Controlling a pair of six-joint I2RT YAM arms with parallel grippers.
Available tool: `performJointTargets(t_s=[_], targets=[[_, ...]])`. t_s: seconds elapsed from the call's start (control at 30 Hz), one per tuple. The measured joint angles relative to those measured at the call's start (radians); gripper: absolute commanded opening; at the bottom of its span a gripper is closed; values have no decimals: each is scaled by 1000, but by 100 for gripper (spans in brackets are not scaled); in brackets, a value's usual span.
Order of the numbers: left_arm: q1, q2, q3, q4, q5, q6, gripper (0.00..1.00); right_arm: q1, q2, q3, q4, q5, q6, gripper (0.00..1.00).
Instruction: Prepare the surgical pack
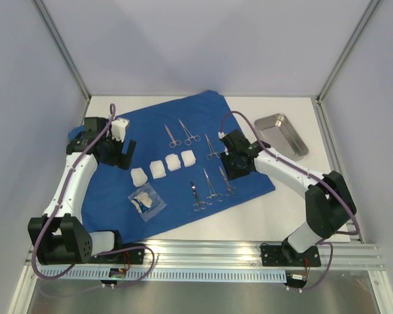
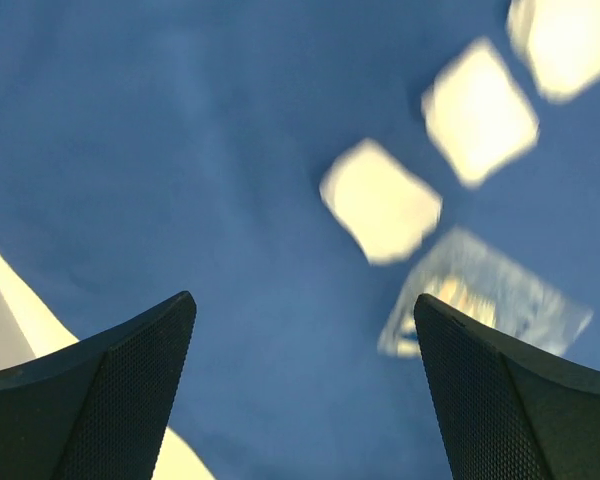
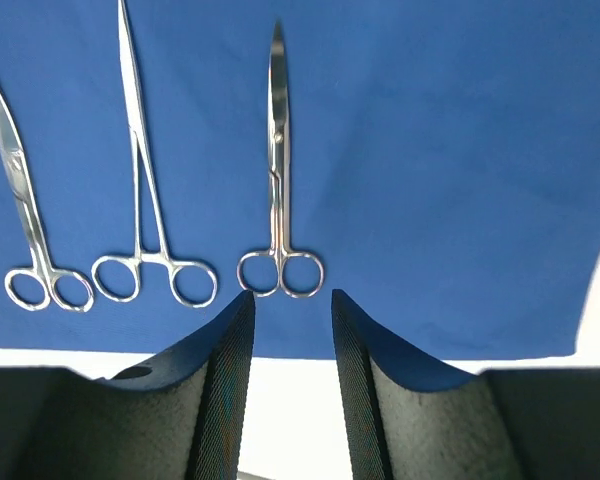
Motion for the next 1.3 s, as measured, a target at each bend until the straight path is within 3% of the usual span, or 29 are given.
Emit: performJointTargets(t_s=[0.2, 0.5, 0.7, 1.0, 1.3], targets=[[0, -10, -111, -128, -34, 34, 100, 2, 95, 3, -19, -74, -1, 40], [0, -10, -119, -137, -109, 33, 100, 2, 274, 80, -15, -90, -29, 39], [0, -11, -119, -133, -119, 30, 100, 2, 304, 98, -21, -68, -47, 30], [0, -14, -119, -133, -123, 30, 100, 2, 306, 99, -18, -57, -69, 1], [0, -33, -119, -134, -123, 31, 100, 2, 299, 103, -11, -53, -107, 0]])
